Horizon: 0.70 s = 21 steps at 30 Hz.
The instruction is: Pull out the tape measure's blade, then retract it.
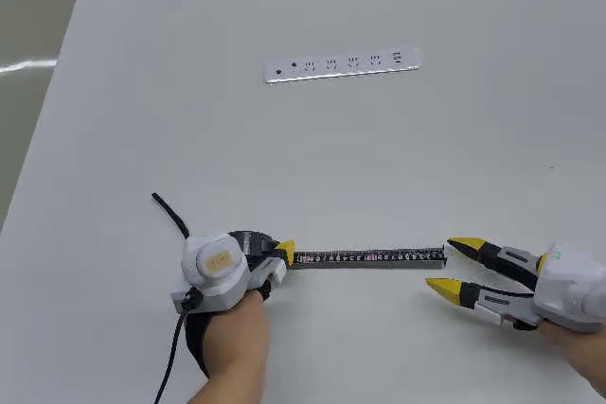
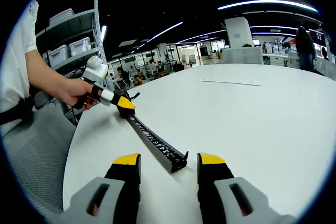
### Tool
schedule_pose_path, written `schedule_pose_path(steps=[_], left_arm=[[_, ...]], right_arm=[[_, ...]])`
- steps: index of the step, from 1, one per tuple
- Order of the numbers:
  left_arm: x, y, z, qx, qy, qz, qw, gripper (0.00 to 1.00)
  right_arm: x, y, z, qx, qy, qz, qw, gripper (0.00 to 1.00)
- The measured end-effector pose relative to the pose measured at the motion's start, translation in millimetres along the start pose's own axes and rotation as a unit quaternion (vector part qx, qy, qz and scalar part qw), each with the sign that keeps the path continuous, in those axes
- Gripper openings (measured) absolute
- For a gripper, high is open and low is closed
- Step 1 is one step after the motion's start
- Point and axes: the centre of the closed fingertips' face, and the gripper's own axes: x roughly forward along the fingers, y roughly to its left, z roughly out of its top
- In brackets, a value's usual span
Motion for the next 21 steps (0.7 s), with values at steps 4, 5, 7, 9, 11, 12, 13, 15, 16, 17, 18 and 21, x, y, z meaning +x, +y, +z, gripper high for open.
schedule_pose_path(steps=[4, 5, 7, 9, 11, 12, 13, 15, 16, 17, 18, 21], left_arm=[[0.1, 0.3, 0.0, 0.000, 0.000, 0.000, 1.0000, 0.73], [0.2, 0.3, 0.0, 0.000, -0.001, 0.000, 1.0000, 0.73], [0.2, 0.2, -0.1, 0.000, -0.001, 0.000, 1.0000, 0.73], [0.2, 0.3, -0.1, 0.001, -0.001, -0.001, 1.0000, 0.73], [0.1, 0.2, -0.2, 0.000, 0.000, 0.000, 1.0000, 0.73], [0.0, 0.2, -0.3, 0.000, 0.000, 0.000, 1.0000, 0.73], [0.0, 0.2, -0.4, 0.000, 0.000, 0.000, 1.0000, 0.73], [-0.3, 0.3, -0.4, 0.000, -0.001, -0.001, 1.0000, 0.73], [-0.4, 0.4, -0.4, 0.000, -0.001, -0.001, 1.0000, 0.73], [-0.4, 0.3, -0.4, 0.000, -0.001, -0.001, 1.0000, 0.73], [-0.5, 0.2, -0.4, 0.000, -0.001, 0.000, 1.0000, 0.73], [-0.5, 0.2, 0.0, 0.001, -0.003, 0.000, 1.0000, 0.73]], right_arm=[[3.3, -1.7, -1.0, 0.003, 0.002, 0.011, 0.9999, 0.41], [3.6, -1.9, -1.2, 0.005, 0.002, 0.015, 0.9999, 0.41], [4.1, -3.3, -3.7, 0.001, 0.007, 0.020, 0.9998, 0.39], [4.6, -4.4, -4.8, 0.006, 0.007, 0.024, 0.9997, 0.36], [4.6, -4.0, -6.8, 0.009, 0.011, 0.028, 0.9995, 0.34], [4.6, -3.8, -8.1, 0.008, 0.013, 0.030, 0.9994, 0.32], [4.5, -2.8, -8.4, 0.007, 0.014, 0.033, 0.9993, 0.31], [4.7, -1.1, -7.9, 0.003, 0.014, 0.038, 0.9992, 0.29], [5.0, -1.3, -9.3, 0.000, 0.017, 0.040, 0.9991, 0.29], [5.0, -1.4, -10.1, -0.001, 0.019, 0.041, 0.9990, 0.29], [5.3, -1.5, -9.9, -0.004, 0.019, 0.042, 0.9989, 0.28], [5.5, -1.8, -9.6, -0.012, 0.019, 0.047, 0.9986, 0.25]])
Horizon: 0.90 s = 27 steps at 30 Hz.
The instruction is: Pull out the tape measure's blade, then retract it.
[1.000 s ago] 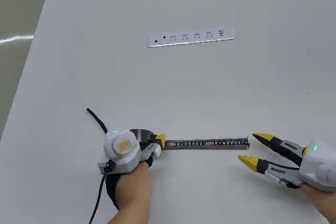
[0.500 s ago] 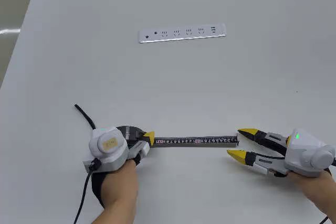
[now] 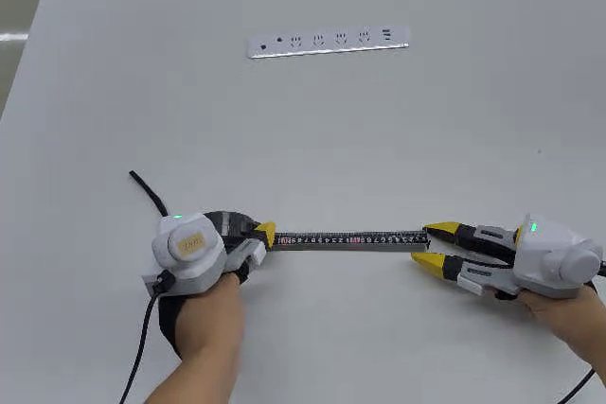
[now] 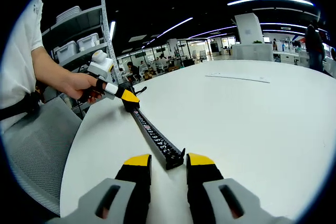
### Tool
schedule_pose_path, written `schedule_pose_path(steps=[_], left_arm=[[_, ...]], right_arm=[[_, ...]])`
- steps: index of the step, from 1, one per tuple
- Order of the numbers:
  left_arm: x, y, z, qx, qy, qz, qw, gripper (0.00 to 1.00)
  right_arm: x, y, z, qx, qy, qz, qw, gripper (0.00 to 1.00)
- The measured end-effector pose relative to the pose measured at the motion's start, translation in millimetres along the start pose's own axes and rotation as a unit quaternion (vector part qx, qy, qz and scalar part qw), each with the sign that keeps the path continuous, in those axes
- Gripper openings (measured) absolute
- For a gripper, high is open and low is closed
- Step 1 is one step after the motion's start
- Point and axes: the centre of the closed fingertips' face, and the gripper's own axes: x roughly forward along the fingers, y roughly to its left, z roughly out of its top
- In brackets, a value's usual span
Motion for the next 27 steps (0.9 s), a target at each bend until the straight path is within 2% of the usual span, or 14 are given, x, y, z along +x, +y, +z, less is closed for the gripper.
schedule_pose_path(steps=[9, 16, 20, 22, 27], left_arm=[[0.4, 0.1, 0.4, 0.001, 0.000, -0.001, 1.0000, 0.73], [0.2, -0.7, 0.6, 0.002, 0.000, -0.001, 1.0000, 0.74], [0.3, -0.8, 0.4, 0.002, 0.000, -0.001, 1.0000, 0.74], [0.3, -0.7, 0.4, 0.002, -0.001, -0.001, 1.0000, 0.74], [0.0, -1.0, 0.1, 0.002, -0.001, -0.001, 1.0000, 0.74]], right_arm=[[0.7, 2.2, 1.9, -0.013, 0.013, 0.018, 0.9997, 0.16], [0.7, 3.4, 4.1, -0.005, 0.019, 0.051, 0.9985, 0.15], [0.9, 7.3, 5.8, 0.008, 0.020, 0.069, 0.9974, 0.18], [0.9, 6.6, 5.6, 0.005, 0.021, 0.070, 0.9973, 0.18], [0.3, 3.4, 4.9, 0.021, 0.021, 0.077, 0.9966, 0.15]])
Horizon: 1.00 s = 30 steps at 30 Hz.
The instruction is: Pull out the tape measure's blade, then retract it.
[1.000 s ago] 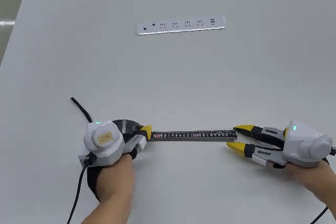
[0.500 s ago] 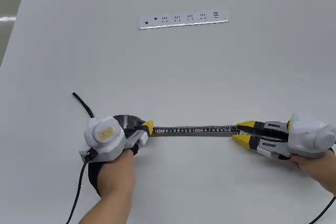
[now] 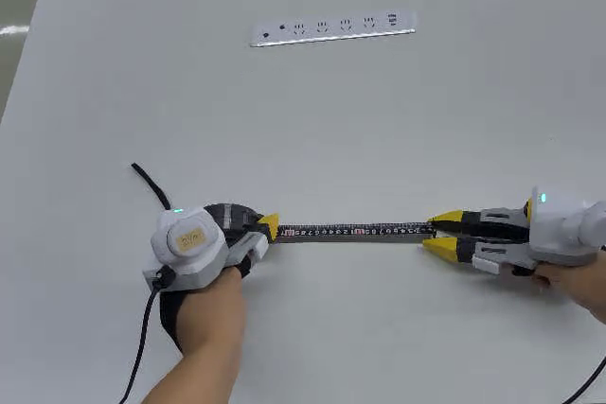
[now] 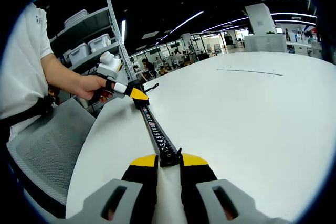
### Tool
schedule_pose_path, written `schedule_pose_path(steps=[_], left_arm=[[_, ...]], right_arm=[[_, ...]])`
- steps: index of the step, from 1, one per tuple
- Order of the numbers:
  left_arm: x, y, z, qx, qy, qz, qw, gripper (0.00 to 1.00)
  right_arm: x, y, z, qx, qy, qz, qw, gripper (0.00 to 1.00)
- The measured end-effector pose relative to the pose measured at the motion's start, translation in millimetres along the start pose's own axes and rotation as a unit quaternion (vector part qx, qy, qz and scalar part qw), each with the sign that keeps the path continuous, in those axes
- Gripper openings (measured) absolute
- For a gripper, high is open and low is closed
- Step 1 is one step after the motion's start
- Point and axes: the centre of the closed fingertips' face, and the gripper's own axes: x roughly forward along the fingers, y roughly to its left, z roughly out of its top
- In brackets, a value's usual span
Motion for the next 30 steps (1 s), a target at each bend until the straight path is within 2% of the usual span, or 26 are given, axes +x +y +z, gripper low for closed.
schedule_pose_path(steps=[5, 8, 10, 13, 16, 19, 20, 23, 30], left_arm=[[0.0, 0.0, -0.1, 0.000, 0.000, 0.000, 1.0000, 0.74], [0.0, 0.0, -0.1, 0.000, 0.000, 0.000, 1.0000, 0.74], [0.1, 0.1, -0.1, 0.000, 0.000, 0.000, 1.0000, 0.74], [0.2, 0.1, -0.1, 0.001, 0.000, 0.000, 1.0000, 0.74], [0.3, 0.1, -0.2, 0.000, 0.001, 0.000, 1.0000, 0.73], [0.3, 0.3, 0.0, 0.000, 0.000, 0.000, 1.0000, 0.73], [0.3, 0.2, 0.1, 0.001, 0.000, 0.000, 1.0000, 0.73], [0.4, 0.6, 0.5, 0.001, -0.003, 0.002, 1.0000, 0.74], [0.1, 0.8, 0.5, 0.001, -0.001, 0.002, 1.0000, 0.73]], right_arm=[[0.7, -0.2, -0.7, 0.010, -0.001, 0.007, 0.9999, 0.13], [0.9, 0.2, -1.4, 0.004, -0.001, 0.010, 0.9999, 0.13], [1.3, 1.1, -1.8, -0.017, -0.001, 0.010, 0.9998, 0.12], [1.2, 1.7, -2.2, -0.017, -0.001, 0.010, 0.9998, 0.12], [1.2, 2.7, -3.2, -0.036, 0.001, 0.009, 0.9993, 0.11], [1.6, 2.9, -2.4, -0.063, 0.000, 0.002, 0.9980, 0.11], [1.7, 4.1, -2.6, -0.056, -0.001, 0.001, 0.9984, 0.11], [1.7, 3.4, -2.3, -0.078, -0.002, -0.018, 0.9968, 0.11], [1.0, 2.1, -1.7, -0.085, -0.003, -0.028, 0.9960, 0.11]])
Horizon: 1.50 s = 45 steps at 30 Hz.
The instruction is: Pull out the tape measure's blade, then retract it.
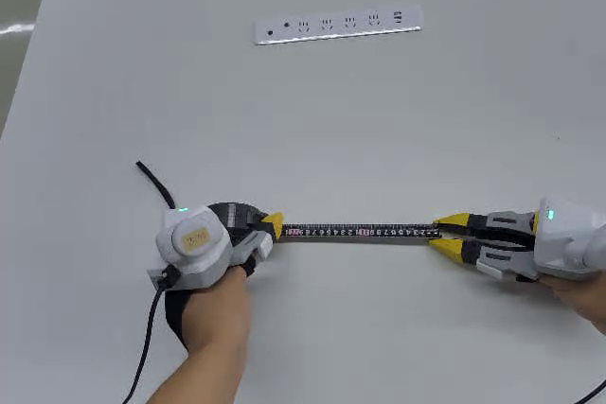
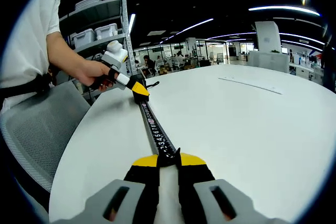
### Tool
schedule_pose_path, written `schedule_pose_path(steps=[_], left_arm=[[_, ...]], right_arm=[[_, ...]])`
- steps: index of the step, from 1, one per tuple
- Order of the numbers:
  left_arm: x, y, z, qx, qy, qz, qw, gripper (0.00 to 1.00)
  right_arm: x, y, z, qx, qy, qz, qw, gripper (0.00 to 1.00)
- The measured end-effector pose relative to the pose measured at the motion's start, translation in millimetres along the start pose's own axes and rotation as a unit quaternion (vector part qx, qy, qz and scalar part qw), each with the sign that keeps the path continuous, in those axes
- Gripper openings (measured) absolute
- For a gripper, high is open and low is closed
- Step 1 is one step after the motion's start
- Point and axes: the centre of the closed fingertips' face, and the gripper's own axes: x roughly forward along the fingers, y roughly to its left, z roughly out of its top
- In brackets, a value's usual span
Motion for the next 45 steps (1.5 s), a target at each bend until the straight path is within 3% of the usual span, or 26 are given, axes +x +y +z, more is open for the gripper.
schedule_pose_path(steps=[9, 10, 31, 45], left_arm=[[0.0, 0.4, -0.7, -0.002, 0.005, 0.001, 1.0000, 0.72], [-0.2, 0.5, -0.7, -0.003, 0.006, 0.000, 1.0000, 0.72], [0.0, 0.7, -1.3, -0.003, 0.011, -0.001, 0.9999, 0.72], [0.0, 0.5, -1.2, -0.005, 0.010, -0.001, 0.9999, 0.72]], right_arm=[[-0.2, -1.3, 0.6, -0.001, 0.000, 0.002, 1.0000, 0.11], [2.5, 3.6, 1.0, 0.000, 0.001, 0.015, 0.9999, 0.11], [37.2, 13.6, 15.5, -0.017, 0.003, 0.038, 0.9991, 0.11], [39.5, 14.6, 16.9, -0.014, 0.002, 0.039, 0.9992, 0.11]])
